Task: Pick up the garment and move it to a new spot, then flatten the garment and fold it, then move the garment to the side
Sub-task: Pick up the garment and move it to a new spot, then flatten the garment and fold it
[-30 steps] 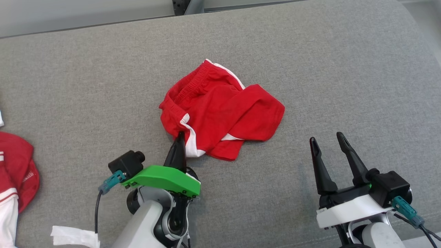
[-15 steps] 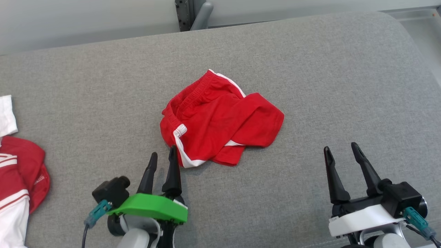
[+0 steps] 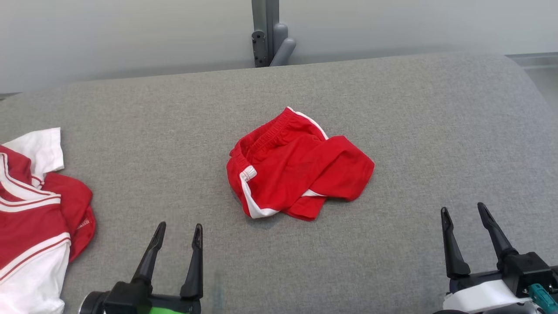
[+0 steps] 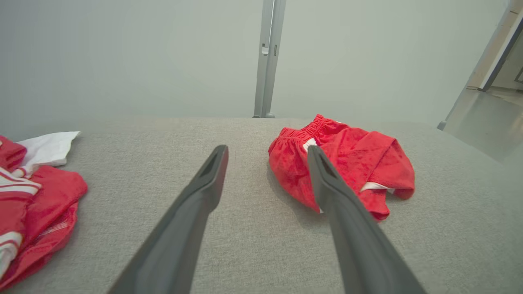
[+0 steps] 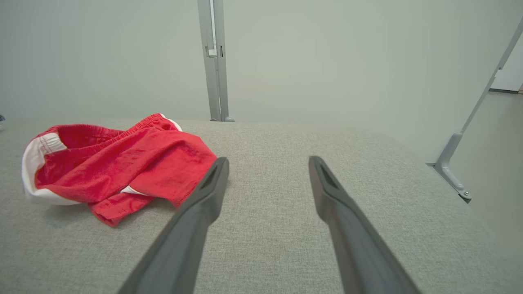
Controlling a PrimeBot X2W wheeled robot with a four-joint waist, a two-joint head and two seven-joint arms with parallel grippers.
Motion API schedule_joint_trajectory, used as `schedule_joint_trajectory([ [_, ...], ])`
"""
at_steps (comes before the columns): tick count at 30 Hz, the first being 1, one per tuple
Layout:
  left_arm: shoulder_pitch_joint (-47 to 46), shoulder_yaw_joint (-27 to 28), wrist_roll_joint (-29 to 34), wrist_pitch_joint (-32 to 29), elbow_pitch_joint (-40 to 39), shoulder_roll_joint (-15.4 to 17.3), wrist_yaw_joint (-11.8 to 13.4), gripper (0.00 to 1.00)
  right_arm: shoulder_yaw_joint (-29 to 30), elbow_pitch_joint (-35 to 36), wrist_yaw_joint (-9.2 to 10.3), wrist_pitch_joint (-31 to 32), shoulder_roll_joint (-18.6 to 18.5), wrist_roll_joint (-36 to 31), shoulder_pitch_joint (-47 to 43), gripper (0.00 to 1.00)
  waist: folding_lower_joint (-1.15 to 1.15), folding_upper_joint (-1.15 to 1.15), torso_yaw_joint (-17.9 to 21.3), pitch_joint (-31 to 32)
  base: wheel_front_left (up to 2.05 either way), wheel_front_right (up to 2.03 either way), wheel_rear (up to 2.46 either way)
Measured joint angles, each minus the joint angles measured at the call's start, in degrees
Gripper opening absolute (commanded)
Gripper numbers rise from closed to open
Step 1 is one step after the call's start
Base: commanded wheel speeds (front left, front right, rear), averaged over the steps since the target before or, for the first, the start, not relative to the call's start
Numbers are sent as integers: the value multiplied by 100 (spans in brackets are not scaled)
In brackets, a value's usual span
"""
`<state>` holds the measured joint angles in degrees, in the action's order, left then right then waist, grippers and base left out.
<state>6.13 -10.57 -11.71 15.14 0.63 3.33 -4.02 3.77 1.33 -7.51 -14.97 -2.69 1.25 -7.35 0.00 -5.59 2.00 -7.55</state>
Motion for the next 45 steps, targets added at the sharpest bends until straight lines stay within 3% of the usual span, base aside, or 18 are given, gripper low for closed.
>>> schedule_joint_trajectory([
  [9, 589, 503, 594, 0, -200, -2, -209, 100, 400, -109, 0, 0, -32, -232, -142, 100, 0, 0, -189, 230, 0, 0, 0],
  [33, 610, 722, 630, 0, 77, -41, -323, 100, 355, -282, 0, 0, -36, -131, -236, 100, 0, 1, -168, 266, 0, 0, 0],
  [39, -96, 133, 733, 0, 165, 62, -328, 100, 134, -280, 0, 0, -111, -122, -26, 100, 0, 1, -62, 127, 0, 0, 0],
  [42, -720, -519, 556, 1, 447, 436, -337, 100, 15, -223, 0, 0, -125, -90, 175, 100, 0, 1, 46, 20, 0, 0, 0],
  [45, -1510, -1114, 356, -466, 760, 905, -337, 100, -52, -166, 0, 0, -97, -35, 352, 100, 0, 1, 179, -119, 0, 0, 0],
])
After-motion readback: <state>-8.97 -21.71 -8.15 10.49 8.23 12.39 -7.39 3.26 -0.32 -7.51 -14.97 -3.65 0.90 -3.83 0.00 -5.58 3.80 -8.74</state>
